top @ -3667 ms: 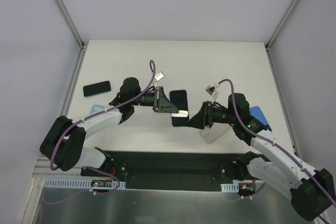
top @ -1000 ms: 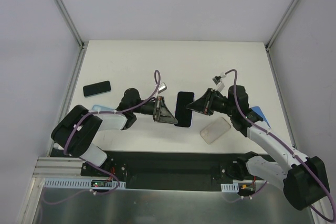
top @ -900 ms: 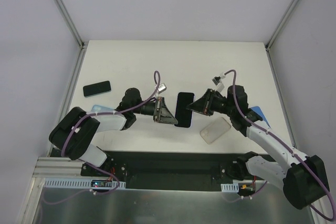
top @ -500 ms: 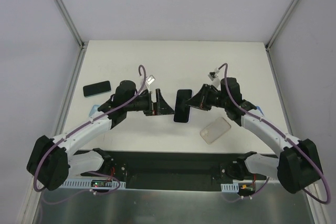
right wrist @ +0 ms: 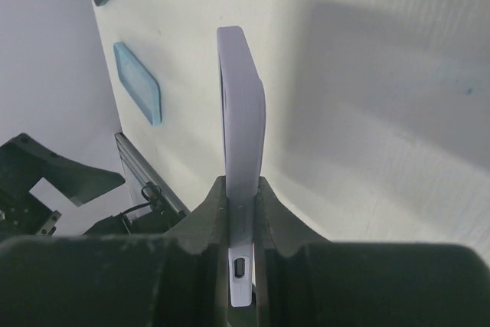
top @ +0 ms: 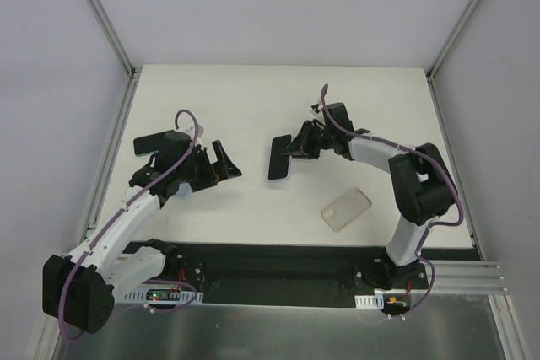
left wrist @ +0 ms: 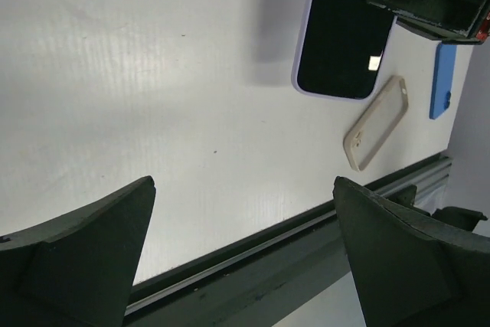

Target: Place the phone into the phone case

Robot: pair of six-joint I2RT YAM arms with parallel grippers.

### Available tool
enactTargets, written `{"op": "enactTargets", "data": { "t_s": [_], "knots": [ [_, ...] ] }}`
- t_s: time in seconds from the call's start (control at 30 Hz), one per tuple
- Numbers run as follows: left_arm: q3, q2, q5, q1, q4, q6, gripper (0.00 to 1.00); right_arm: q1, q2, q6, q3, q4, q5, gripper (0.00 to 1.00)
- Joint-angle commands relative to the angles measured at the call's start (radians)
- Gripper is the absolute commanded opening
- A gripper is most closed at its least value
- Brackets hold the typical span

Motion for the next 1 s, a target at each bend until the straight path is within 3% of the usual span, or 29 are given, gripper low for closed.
{"op": "enactTargets", "data": {
  "t_s": [0.0, 0.23, 0.47, 0.73, 0.8, 0.83, 0.87, 0.9, 0.93, 0.97],
  "knots": [
    [0.015, 0.012, -0.025, 0.048, -0.118, 0.041, 0.99, -0.013, 0.098, -0.011, 0.103, 0.027, -0.056, 0.06],
    [0.013, 0.036, -0.085, 0.083, -0.158, 0.066, 0.99, -0.036, 0.191, -0.065, 0.144, -0.060, -0.048, 0.13],
    [0.030, 0.053, -0.123, 0.105, -0.177, 0.020, 0.99, -0.076, 0.234, -0.092, 0.204, -0.142, -0.062, 0.35],
    [0.049, 0.058, -0.264, 0.117, -0.213, -0.043, 0.99, -0.128, 0.193, -0.161, 0.227, -0.289, -0.015, 0.48],
    [0.056, 0.053, -0.308, 0.121, -0.230, -0.065, 0.99, -0.136, 0.147, -0.189, 0.218, -0.312, 0.010, 0.58],
    [0.065, 0.052, -0.353, 0.124, -0.235, -0.083, 0.99, -0.137, 0.129, -0.200, 0.212, -0.347, 0.036, 0.67],
    [0.072, 0.052, -0.400, 0.126, -0.238, -0.085, 0.99, -0.137, 0.091, -0.212, 0.207, -0.369, 0.048, 0.84],
    [0.079, 0.059, -0.432, 0.128, -0.244, -0.085, 0.99, -0.139, 0.068, -0.227, 0.199, -0.386, 0.074, 0.93],
    [0.102, 0.067, -0.463, 0.131, -0.268, -0.101, 0.99, -0.137, 0.038, -0.229, 0.160, -0.406, 0.090, 0.98],
    [0.118, 0.075, -0.512, 0.138, -0.284, -0.114, 0.99, -0.137, -0.026, -0.227, 0.134, -0.403, 0.102, 0.96]
  ]
}}
